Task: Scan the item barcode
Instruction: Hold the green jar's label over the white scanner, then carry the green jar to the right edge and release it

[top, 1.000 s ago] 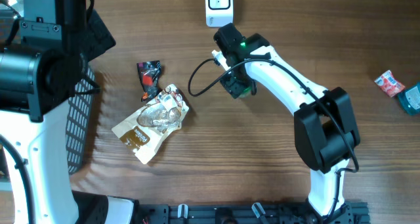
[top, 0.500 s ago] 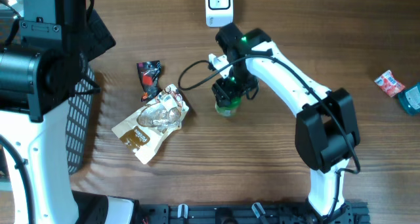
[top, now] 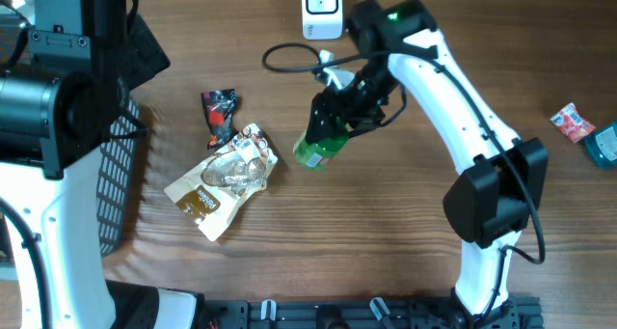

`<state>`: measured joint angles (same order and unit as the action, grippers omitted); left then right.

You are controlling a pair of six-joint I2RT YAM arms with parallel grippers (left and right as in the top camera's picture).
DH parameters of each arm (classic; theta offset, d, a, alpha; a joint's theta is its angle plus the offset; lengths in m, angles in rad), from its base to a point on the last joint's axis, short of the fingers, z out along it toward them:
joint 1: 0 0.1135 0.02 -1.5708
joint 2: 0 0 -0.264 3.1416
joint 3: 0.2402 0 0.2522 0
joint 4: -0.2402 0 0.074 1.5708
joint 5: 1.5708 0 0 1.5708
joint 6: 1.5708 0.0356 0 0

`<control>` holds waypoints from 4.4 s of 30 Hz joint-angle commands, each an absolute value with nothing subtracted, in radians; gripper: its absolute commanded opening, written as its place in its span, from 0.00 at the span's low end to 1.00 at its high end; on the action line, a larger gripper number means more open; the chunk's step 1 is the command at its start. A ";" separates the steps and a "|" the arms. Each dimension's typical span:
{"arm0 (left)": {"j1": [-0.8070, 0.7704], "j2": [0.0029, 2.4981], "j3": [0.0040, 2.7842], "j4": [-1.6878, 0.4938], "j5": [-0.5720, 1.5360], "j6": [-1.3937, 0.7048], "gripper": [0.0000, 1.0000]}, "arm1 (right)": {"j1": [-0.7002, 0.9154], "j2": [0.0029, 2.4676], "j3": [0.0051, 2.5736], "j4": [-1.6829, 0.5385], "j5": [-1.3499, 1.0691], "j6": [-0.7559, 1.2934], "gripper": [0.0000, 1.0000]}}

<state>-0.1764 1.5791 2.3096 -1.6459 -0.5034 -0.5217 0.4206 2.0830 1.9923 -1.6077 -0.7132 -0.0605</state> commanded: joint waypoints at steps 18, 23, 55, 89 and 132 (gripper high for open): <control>-0.173 1.573 2.315 -1.644 -0.506 -0.532 1.00 | 0.236 2.050 2.024 -1.608 -1.049 0.109 0.59; -0.173 1.573 2.315 -1.644 -0.506 -0.532 1.00 | 0.239 2.051 2.023 -1.380 -0.781 0.027 0.57; -0.173 1.573 2.315 -1.643 -0.506 -0.532 1.00 | 0.269 2.318 2.001 -0.051 -0.302 -0.471 0.58; -0.173 1.573 2.315 -1.644 -0.506 -0.532 1.00 | 0.286 2.477 2.001 0.234 -0.314 -0.495 0.61; -0.173 1.573 2.315 -1.643 -0.506 -0.532 1.00 | 0.168 2.119 2.002 -0.204 -0.039 -0.266 0.62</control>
